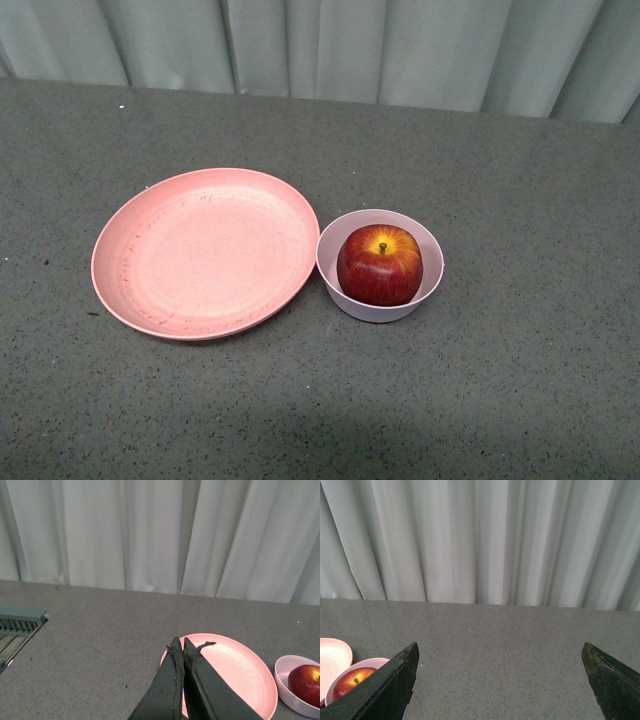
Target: Move apple from plate to bowl
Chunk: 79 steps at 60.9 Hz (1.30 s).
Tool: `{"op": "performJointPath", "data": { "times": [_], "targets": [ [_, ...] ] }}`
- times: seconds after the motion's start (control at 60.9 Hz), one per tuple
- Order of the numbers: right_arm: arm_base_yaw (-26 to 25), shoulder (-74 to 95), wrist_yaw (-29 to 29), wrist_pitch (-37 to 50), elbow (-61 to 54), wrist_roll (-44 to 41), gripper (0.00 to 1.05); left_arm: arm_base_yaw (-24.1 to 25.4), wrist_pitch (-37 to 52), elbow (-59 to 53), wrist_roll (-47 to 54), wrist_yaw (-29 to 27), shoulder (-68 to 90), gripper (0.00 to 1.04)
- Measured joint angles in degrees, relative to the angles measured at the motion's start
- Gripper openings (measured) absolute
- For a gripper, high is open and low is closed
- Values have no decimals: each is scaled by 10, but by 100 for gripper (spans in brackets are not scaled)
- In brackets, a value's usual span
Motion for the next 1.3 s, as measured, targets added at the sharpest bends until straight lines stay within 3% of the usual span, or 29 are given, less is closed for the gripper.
{"op": "performJointPath", "data": {
  "times": [0.115, 0.624, 1.297],
  "targets": [
    [0, 0, 0, 0, 0, 0, 95, 0, -1, 0, 0, 0, -1, 6],
    [0, 0, 0, 0, 0, 0, 95, 0, -2, 0, 0, 0, -2, 100],
    [0, 0, 0, 0, 0, 0, 95, 0, -2, 0, 1, 0, -2, 98]
  ]
}}
